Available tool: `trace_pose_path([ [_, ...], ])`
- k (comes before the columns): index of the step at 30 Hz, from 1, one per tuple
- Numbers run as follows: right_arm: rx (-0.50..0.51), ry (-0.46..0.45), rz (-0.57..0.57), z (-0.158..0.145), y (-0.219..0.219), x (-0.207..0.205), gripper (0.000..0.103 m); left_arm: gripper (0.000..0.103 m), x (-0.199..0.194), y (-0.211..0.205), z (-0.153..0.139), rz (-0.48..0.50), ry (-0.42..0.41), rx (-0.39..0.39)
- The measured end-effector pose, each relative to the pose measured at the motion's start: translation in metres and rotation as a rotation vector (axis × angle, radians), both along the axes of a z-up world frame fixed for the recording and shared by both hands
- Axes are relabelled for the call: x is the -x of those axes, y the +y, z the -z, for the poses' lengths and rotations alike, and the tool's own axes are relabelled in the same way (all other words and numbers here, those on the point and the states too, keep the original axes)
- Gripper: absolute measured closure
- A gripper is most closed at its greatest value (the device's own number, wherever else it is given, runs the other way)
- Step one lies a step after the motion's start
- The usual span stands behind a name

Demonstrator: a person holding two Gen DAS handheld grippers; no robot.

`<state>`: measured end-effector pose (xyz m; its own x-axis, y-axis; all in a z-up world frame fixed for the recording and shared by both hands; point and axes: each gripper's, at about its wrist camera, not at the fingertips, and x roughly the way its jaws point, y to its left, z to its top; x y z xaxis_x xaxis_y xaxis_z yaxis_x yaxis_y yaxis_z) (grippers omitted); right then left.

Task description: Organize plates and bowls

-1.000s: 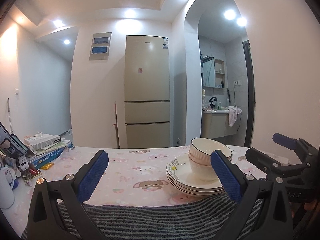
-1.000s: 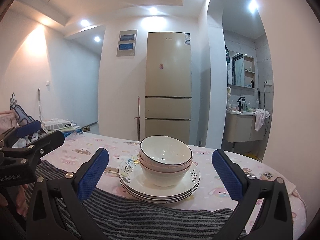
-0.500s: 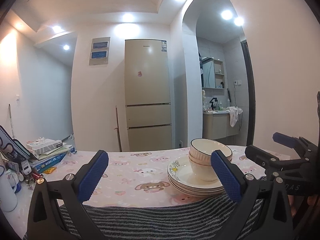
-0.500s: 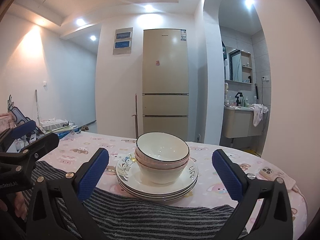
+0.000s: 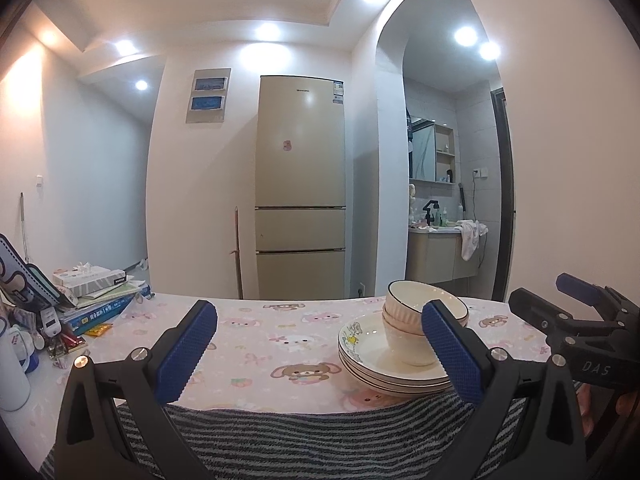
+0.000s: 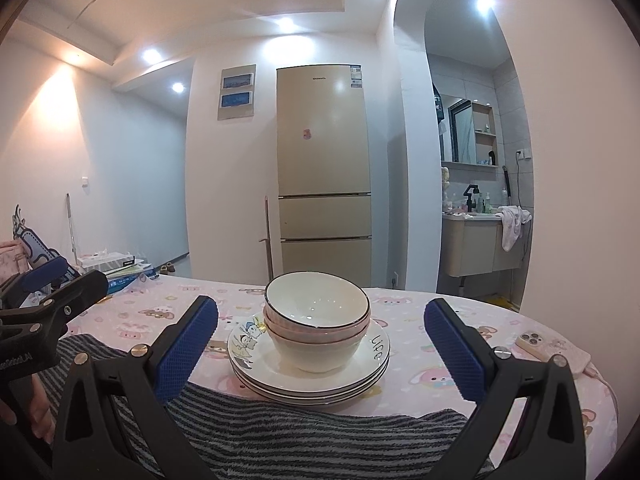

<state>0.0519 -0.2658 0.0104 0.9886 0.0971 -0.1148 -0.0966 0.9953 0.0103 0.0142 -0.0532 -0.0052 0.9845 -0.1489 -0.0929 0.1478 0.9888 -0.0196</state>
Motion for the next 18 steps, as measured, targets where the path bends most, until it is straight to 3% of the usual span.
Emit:
trace_pose_path([
  [18,-0.016,0.004,0.006,0.0010,-0.0039,-0.0022,0.000,0.000,0.0010,0.0012,-0.0023,-0.003,-0.008,0.006],
])
